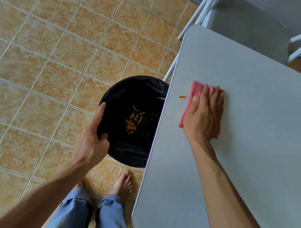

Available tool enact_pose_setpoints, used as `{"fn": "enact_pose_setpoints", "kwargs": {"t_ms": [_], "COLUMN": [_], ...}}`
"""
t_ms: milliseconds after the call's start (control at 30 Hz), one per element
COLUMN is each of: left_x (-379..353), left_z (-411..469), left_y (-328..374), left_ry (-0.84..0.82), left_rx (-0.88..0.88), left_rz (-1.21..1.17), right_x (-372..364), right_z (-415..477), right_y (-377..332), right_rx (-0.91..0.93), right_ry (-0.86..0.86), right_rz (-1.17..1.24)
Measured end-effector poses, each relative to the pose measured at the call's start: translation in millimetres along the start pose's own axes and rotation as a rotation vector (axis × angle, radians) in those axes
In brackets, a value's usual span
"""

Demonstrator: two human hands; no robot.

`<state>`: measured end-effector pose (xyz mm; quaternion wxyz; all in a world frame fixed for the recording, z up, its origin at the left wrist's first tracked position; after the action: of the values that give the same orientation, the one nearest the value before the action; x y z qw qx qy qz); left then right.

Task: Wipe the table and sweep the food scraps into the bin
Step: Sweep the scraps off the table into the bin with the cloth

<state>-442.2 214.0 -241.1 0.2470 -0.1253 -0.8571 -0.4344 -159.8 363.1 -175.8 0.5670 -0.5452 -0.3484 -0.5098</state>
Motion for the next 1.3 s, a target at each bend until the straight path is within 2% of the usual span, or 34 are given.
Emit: {"fn": "enact_pose_setpoints", "kwargs": {"t_ms": [367,433,533,633,867,1033,1167,1300], "left_x": [-6.4,-6.0,-2.4,2.0,21.1,41.7,60.4,82.9], "left_z": [-2.7,-3.1,-1.9,-1.0,0.5,3.9,10.6,11.9], "left_y": [6.1,7.2,7.0,4.3,-13.9,-29.4,-45.9,-58.4], "left_ry": [0.031,0.024,0.020,0.018,0.052,0.070,0.100,0.117], "left_rx": [-0.010,-0.020,-0.035,-0.040,0.004,0.038,0.060,0.062], "left_rz": [-0.009,-0.002,0.024,0.025,-0.022,-0.061,-0.056,-0.043], "right_x": [-12.1,-9.1,2.6,7.8,12.6,27.8,7.0,-29.5], "right_z": [-56.0,-58.0,-49.3,-45.8,-47.5,-76.3,-113.9,-129.4], "right_y": [-77.5,-65.1,-25.5,-3.5,-11.9,-69.3,-132.3,-158.7], "right_rx": [0.448,0.430,0.221,0.060,0.001,0.125,0.235,0.285], "right_ry": [-0.053,-0.041,0.029,-0.015,-0.099,-0.021,-0.166,-0.286], "right_rz": [0.107,0.121,0.056,0.000,0.012,0.109,0.249,0.193]}}
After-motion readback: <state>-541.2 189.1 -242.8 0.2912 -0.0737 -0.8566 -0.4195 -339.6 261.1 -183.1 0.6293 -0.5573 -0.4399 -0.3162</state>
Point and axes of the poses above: each hand's wrist, its own z-axis towards the middle knuckle, its own x-axis out of the back of the hand, y = z × x, the point moved 9 cm from there along z, towards the middle knuckle, and after that the axes turned 1 degree about x, right-handed, at the moved point
